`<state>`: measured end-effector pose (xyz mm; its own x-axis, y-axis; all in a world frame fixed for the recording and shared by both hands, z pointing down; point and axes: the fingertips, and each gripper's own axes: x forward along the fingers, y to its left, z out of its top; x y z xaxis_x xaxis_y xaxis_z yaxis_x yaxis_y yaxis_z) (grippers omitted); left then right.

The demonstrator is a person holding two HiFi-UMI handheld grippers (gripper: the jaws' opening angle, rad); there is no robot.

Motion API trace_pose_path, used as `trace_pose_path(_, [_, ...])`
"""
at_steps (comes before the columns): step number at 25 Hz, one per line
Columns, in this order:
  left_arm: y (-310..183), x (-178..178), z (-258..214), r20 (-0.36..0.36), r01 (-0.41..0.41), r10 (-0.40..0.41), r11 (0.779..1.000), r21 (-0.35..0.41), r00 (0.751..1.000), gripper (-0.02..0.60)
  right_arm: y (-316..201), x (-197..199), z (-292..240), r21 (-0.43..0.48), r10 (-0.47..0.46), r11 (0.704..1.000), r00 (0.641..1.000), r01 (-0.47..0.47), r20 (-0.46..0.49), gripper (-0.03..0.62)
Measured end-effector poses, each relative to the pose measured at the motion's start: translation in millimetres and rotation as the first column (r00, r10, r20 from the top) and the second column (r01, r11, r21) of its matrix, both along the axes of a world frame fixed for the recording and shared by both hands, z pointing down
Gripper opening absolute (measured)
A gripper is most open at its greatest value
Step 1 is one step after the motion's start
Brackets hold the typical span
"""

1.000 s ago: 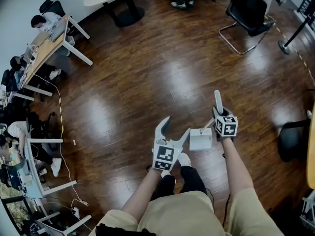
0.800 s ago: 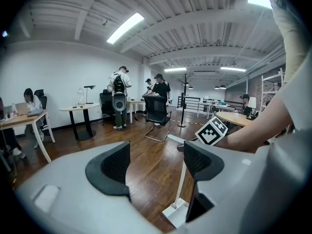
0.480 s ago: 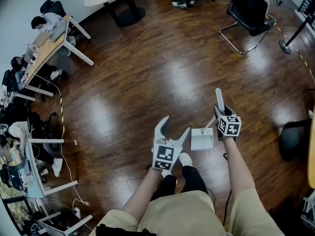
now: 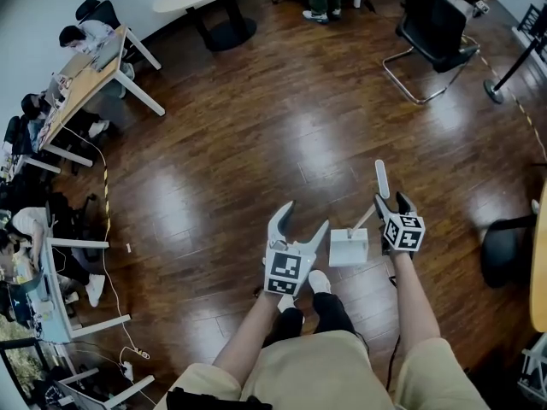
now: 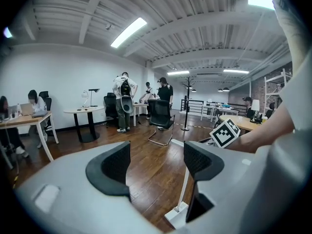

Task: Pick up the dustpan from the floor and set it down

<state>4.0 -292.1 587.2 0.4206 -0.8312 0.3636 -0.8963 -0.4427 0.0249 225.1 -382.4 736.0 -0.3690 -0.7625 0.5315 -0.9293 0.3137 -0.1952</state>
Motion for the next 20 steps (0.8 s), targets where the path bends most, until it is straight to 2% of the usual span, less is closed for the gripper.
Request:
trace_pose_path(3, [0.3, -6.6, -9.8, -0.015, 0.024, -0.023, 1.0, 0.021, 1.0, 0.328, 12.0, -3.6, -22.4, 0.057, -0.019, 0.998, 0.999, 0.021, -0.031, 0.344])
trace_pose_path(6, [1.5, -15.4, -25.0, -0.027, 0.047, -0.046, 0.998, 0.052, 0.999, 0.328, 23.3, -15.6, -55.2, 0.129, -0.046, 0.99, 0.998, 0.051, -0.039, 0.348])
trace_pose_path(12, [15.6, -50.4, -70.0, -0.062, 0.145, -0.138, 0.979, 0.14, 0.989, 0.328, 43.2, -66.0, -141.7, 0.306, -0.121, 0.946, 0.992, 0.107, 0.029, 0.348])
trace_pose_path(15, [24.2, -83.9, -104.0, -0.068, 0.227, -0.217, 0.953, 0.2, 0.974, 0.324, 47.6, -103.7, -199.5, 0.399, -0.187, 0.906, 0.98, 0.145, 0.068, 0.348])
trace_pose_path(20, [62.3, -150.3, -153.7, -0.06, 0.359, -0.357, 0.887, 0.289, 0.932, 0.319, 86.9, -183.1, -276.5, 0.514, -0.303, 0.821, 0.953, 0.247, 0.026, 0.348])
